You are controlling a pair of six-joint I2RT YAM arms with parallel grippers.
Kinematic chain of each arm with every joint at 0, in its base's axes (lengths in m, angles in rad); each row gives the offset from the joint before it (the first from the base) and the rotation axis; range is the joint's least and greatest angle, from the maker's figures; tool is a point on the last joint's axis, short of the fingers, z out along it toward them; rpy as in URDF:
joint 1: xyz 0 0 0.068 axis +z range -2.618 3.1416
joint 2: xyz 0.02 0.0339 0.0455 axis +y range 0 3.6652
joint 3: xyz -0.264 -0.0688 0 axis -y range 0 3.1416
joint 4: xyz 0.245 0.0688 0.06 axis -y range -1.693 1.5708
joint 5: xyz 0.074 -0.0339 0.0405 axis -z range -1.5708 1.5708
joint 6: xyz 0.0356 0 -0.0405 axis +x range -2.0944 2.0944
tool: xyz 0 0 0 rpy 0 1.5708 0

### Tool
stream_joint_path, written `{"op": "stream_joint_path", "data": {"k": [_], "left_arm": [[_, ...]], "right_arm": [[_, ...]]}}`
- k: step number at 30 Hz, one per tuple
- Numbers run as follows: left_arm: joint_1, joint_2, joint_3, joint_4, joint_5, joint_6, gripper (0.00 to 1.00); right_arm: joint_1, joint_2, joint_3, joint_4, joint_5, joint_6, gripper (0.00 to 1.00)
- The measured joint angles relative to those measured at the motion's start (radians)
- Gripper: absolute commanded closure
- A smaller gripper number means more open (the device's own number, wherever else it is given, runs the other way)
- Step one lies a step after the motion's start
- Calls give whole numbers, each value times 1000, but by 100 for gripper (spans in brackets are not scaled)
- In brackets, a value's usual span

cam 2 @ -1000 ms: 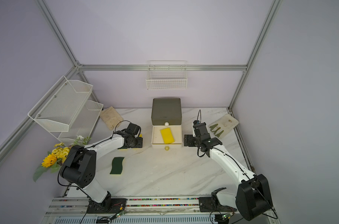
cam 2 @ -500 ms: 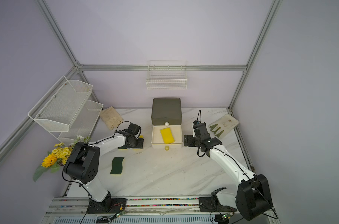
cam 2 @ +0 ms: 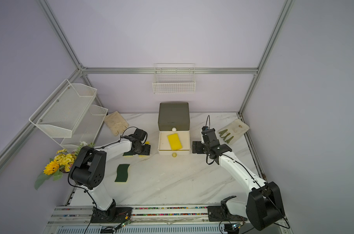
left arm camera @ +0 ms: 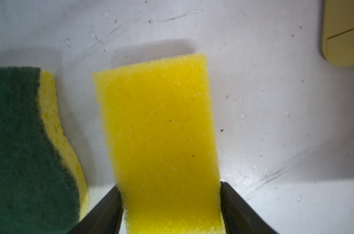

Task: Take the sponge out of the drawer
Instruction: Place the sponge at the center of the board.

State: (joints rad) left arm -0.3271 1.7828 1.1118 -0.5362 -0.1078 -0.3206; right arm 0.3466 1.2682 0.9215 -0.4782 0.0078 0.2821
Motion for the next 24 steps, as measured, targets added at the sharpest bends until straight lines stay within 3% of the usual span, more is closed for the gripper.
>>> {"op": "stream_joint_path", "data": {"k": [14, 24], "left_arm": [[4, 11, 12, -4, 0, 37, 28], [5, 10, 13, -16, 0, 55, 19]], "right_arm": [[0, 0, 0, 0, 0, 0, 8], [0, 0, 0, 0, 0, 0, 8]]}}
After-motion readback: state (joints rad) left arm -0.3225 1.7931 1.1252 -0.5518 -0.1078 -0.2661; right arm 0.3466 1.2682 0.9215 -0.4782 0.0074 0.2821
